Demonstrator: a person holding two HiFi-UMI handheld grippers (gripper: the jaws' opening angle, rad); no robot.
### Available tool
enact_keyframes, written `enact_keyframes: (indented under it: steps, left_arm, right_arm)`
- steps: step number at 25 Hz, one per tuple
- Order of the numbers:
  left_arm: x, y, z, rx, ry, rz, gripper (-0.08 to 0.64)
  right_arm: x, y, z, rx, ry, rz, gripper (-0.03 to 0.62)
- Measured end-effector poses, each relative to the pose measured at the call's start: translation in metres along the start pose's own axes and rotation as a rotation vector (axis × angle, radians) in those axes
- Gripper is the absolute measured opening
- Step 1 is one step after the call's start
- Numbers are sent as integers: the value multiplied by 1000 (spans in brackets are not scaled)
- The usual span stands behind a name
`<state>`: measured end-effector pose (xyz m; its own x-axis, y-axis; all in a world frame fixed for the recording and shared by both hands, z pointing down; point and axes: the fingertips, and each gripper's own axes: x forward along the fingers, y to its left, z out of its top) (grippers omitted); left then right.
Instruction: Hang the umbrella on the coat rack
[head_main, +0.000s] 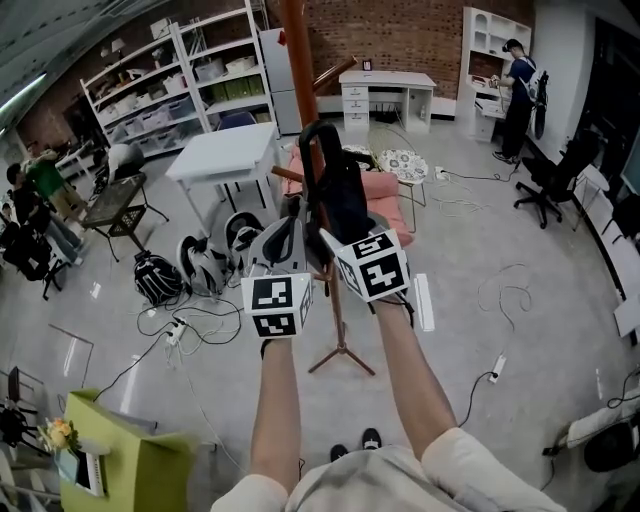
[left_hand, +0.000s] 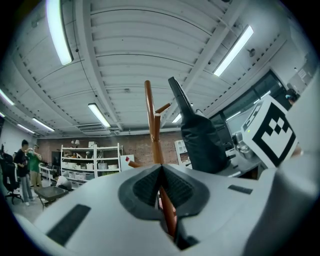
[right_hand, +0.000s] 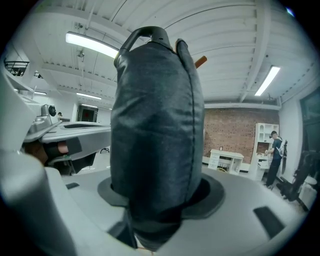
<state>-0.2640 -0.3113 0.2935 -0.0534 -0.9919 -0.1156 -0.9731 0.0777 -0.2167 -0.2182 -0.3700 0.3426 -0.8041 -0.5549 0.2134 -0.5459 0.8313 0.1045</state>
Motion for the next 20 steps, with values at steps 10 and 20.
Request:
enact_keyframes:
  steps: [10, 20]
  left_arm:
    - [15, -3, -5, 13, 36, -25, 8]
    - [23, 9, -7, 0, 34, -9, 8]
  right_arm:
    - [19, 1, -5, -76, 67, -14, 247]
    - [28, -12, -6, -65, 89, -83, 247]
